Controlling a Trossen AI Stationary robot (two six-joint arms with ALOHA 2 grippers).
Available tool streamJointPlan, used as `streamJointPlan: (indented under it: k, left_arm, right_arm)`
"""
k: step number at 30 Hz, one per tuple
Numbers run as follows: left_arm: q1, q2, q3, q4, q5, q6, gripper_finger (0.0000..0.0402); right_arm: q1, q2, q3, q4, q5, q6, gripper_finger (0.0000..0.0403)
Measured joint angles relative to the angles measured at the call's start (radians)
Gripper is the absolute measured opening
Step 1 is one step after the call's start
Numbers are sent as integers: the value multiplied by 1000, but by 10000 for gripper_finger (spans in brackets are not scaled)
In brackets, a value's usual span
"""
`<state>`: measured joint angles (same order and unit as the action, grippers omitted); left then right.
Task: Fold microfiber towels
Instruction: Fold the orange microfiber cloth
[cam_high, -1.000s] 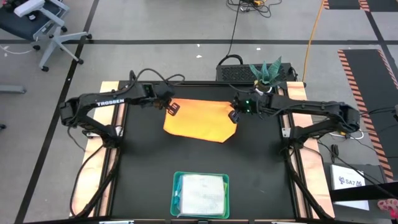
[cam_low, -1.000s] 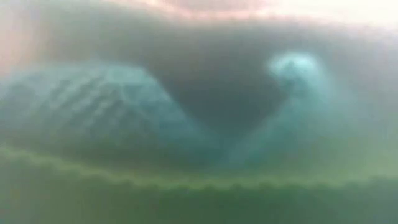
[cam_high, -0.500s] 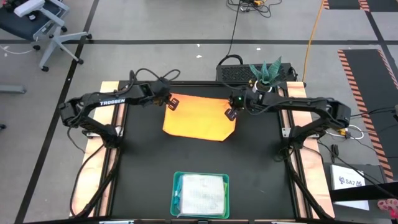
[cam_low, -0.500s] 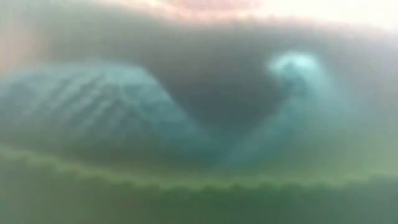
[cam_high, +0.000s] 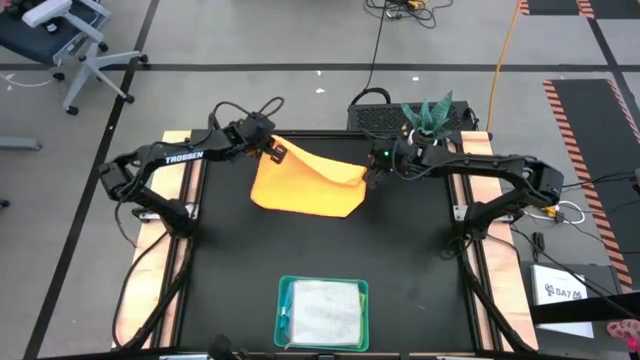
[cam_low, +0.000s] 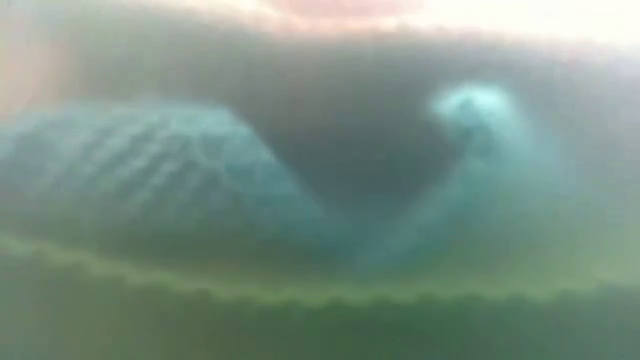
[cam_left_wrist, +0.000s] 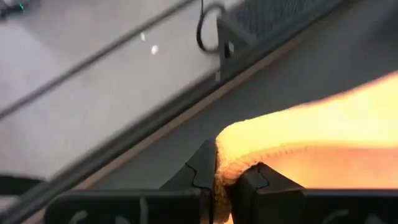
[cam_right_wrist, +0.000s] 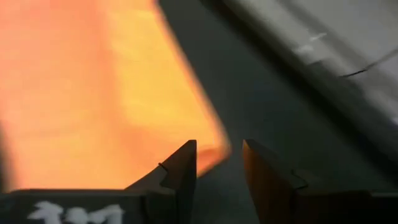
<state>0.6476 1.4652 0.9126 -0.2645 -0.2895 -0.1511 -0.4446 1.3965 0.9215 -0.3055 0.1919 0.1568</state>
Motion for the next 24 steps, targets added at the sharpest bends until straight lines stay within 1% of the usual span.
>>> streamJointPlan:
  k: [2, 4, 8, 13, 17, 24]
  left_arm:
    - [6, 15, -2, -3, 13, 0, 26]
    - [5, 46, 2, 9, 21, -4, 26]
    - [1, 111, 0, 14, 39, -8, 26]
    - [-9, 172, 0, 13, 46, -11, 26]
    - [-10, 183, 0, 4, 46, -15, 26]
    - [-10, 182, 1, 5, 46, -15, 26]
  right_arm:
    - [12, 4, 0, 3, -97, 67, 122]
    - [40, 18, 1, 0, -139, 89, 117]
    - [101, 60, 0, 14, -146, 92, 108]
    - [155, 114, 0, 63, -145, 105, 106]
    - [180, 147, 0, 90, -173, 146, 106]
    - [221, 259, 1, 147, -198, 147, 99]
